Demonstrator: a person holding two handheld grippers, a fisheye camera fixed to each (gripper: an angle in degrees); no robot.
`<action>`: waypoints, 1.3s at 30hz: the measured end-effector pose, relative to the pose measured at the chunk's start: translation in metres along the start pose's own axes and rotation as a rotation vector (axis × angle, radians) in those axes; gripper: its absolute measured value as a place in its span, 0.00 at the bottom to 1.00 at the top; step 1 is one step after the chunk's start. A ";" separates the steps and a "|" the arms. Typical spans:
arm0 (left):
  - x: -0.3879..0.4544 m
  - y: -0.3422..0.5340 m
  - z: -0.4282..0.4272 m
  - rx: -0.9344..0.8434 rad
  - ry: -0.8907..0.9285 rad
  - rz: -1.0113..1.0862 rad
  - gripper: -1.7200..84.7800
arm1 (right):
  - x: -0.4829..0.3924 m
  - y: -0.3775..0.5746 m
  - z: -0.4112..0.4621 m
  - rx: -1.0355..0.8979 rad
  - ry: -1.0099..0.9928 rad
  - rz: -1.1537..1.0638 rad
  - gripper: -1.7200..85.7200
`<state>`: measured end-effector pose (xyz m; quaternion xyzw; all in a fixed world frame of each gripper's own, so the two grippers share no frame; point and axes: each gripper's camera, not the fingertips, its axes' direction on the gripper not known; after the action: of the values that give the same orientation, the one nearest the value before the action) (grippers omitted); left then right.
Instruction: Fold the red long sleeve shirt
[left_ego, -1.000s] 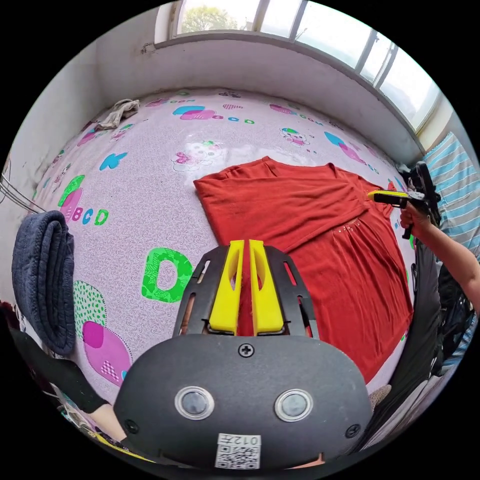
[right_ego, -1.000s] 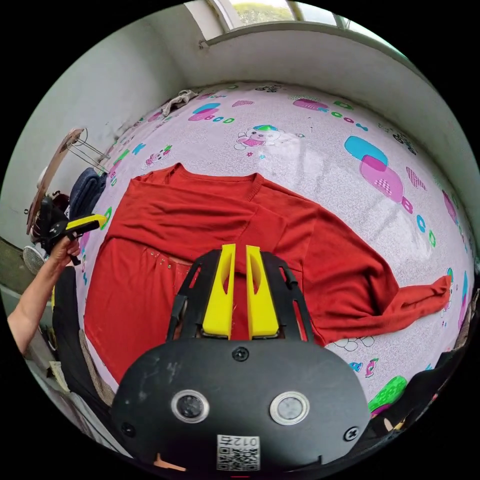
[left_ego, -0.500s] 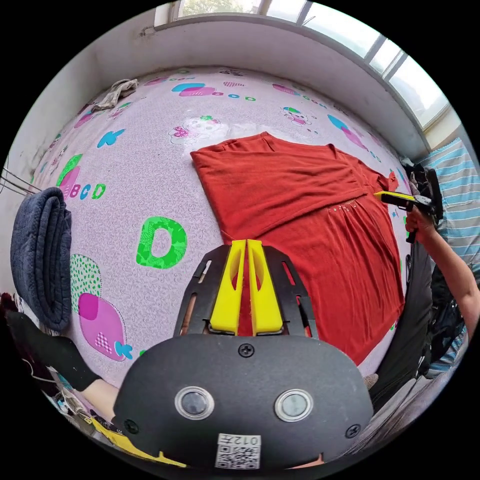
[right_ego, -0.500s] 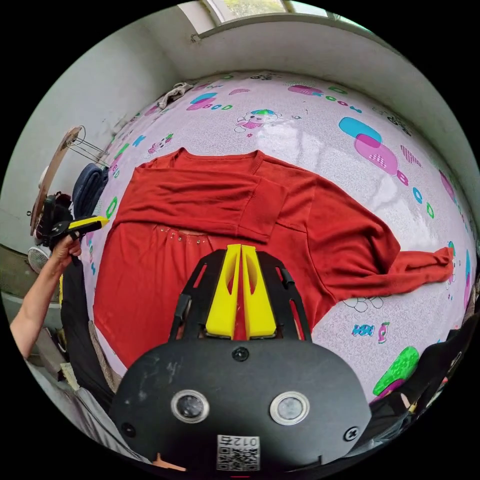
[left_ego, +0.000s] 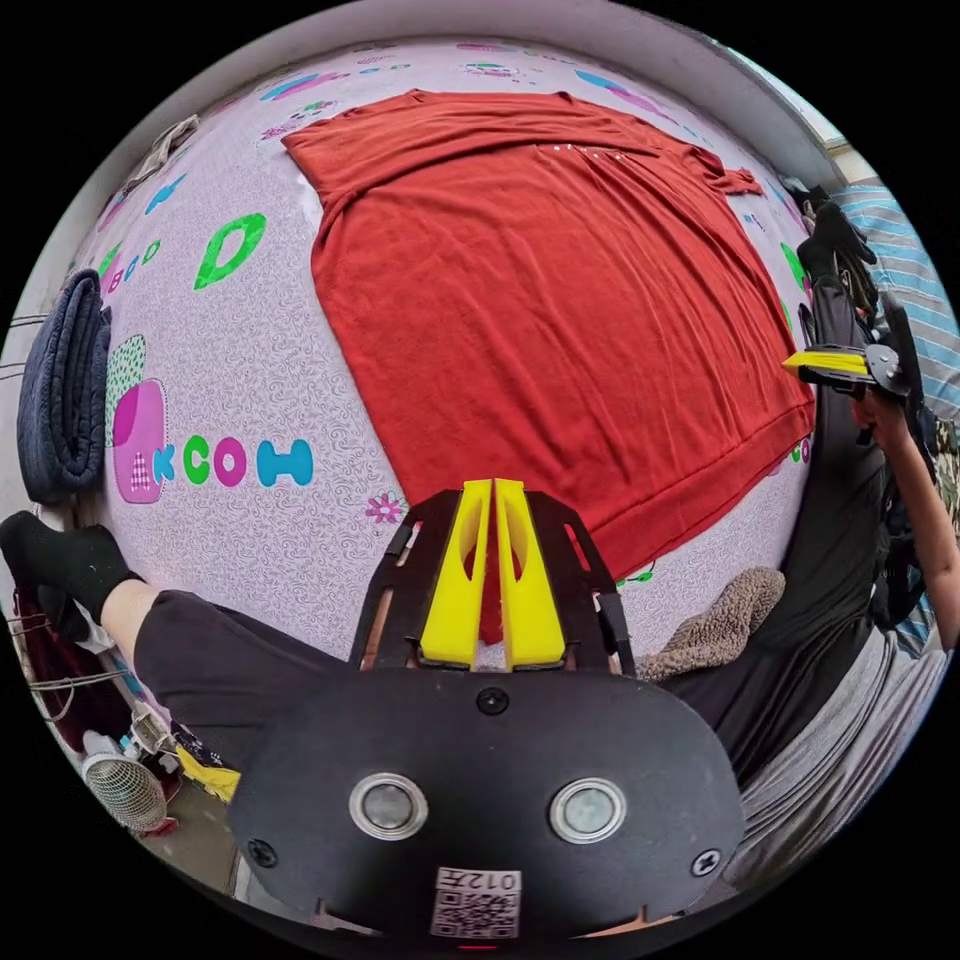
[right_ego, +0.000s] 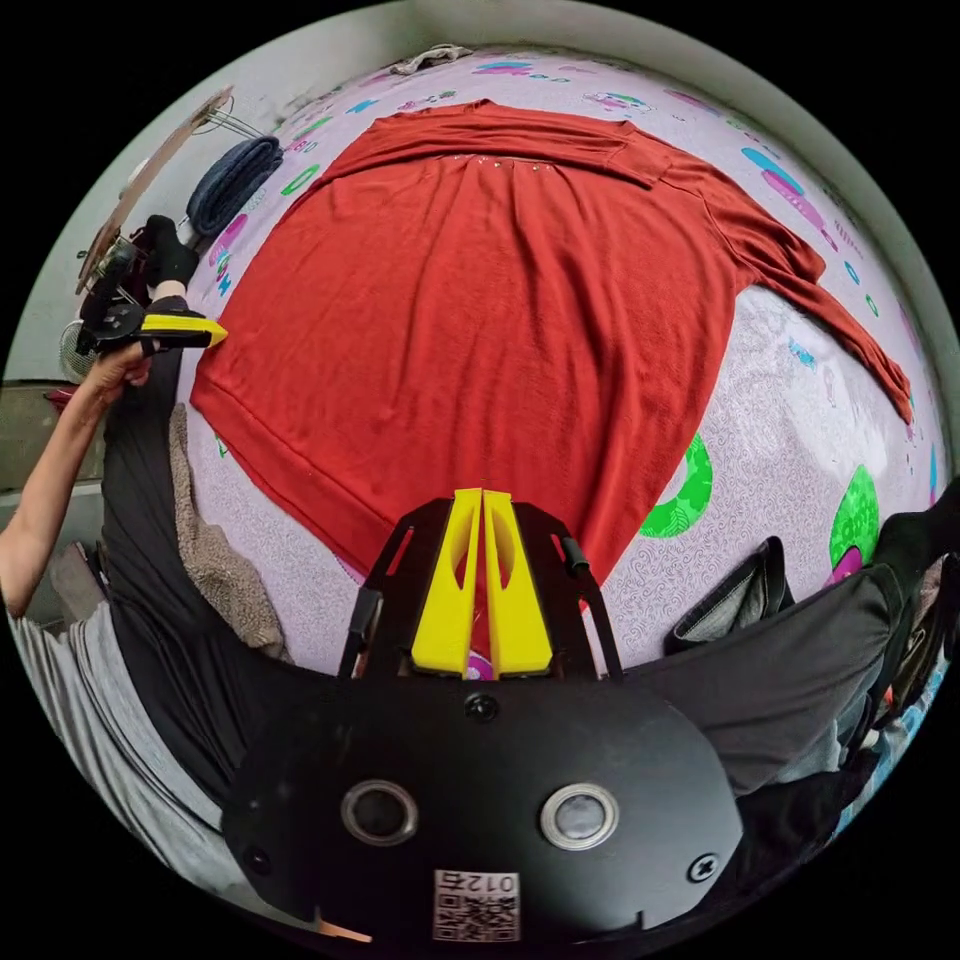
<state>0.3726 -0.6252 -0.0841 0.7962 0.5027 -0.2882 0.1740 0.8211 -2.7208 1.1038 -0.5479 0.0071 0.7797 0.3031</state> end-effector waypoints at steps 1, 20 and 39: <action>0.001 0.001 -0.001 0.024 0.001 -0.009 0.03 | -0.004 0.002 0.004 -0.039 0.038 -0.015 0.01; 0.071 0.022 0.018 -0.067 -0.028 0.109 0.03 | -0.075 0.037 -0.085 -0.223 0.106 -0.196 0.01; 0.080 -0.009 0.006 0.114 0.093 0.059 0.03 | -0.036 -0.013 -0.249 0.015 -0.320 0.114 0.01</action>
<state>0.3887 -0.5685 -0.1396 0.8320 0.4692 -0.2737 0.1130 1.0468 -2.8126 1.0391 -0.4133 -0.0045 0.8727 0.2599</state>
